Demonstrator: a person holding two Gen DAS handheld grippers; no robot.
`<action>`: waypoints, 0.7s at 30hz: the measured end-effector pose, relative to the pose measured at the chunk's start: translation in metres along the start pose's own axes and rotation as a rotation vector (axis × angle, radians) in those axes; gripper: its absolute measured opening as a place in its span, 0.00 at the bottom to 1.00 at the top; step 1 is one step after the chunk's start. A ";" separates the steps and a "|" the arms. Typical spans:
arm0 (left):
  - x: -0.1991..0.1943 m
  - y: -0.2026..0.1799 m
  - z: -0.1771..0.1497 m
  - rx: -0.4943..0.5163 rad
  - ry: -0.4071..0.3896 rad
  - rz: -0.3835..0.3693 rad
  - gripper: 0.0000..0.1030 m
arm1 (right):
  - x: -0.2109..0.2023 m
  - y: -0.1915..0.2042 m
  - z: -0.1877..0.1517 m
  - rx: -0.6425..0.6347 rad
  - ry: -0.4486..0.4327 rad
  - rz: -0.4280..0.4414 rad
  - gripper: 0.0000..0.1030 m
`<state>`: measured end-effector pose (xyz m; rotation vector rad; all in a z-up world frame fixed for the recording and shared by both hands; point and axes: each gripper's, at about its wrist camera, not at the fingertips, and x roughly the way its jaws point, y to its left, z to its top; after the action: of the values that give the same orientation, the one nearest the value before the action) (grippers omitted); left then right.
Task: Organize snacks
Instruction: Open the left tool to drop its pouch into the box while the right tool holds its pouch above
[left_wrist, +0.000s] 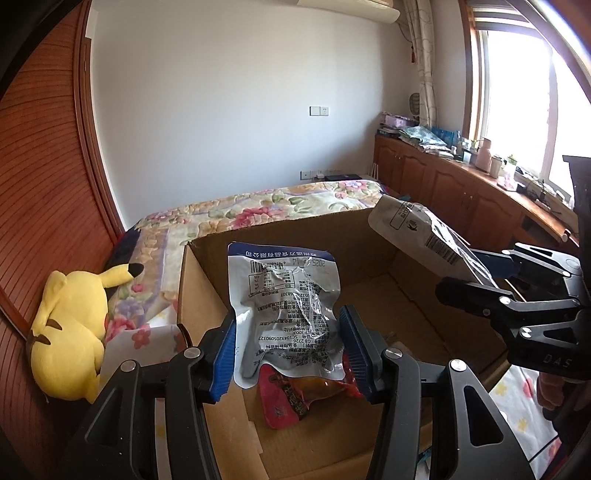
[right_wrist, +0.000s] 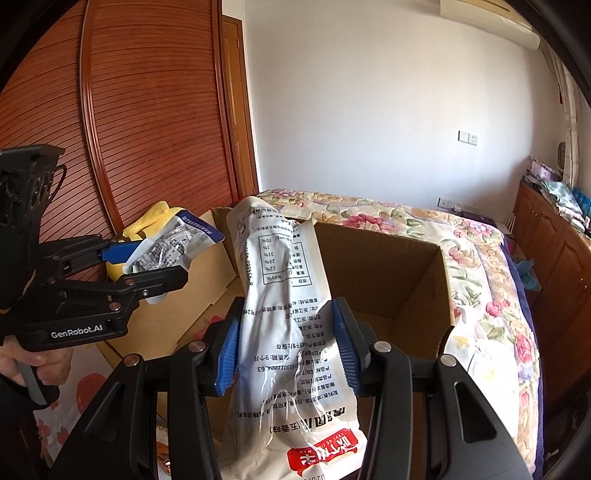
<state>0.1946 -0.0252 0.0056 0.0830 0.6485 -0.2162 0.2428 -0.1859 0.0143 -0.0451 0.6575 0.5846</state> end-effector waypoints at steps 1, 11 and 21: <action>0.000 0.001 0.001 0.000 0.001 0.001 0.53 | 0.002 -0.001 0.000 0.003 0.003 -0.002 0.46; -0.006 -0.001 -0.001 0.007 -0.012 -0.003 0.58 | 0.020 -0.007 0.002 0.021 0.040 -0.029 0.49; -0.016 -0.002 -0.006 0.024 -0.024 -0.006 0.59 | 0.024 -0.010 -0.001 0.039 0.059 -0.037 0.59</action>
<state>0.1782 -0.0234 0.0105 0.1016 0.6226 -0.2308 0.2630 -0.1827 -0.0018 -0.0378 0.7238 0.5358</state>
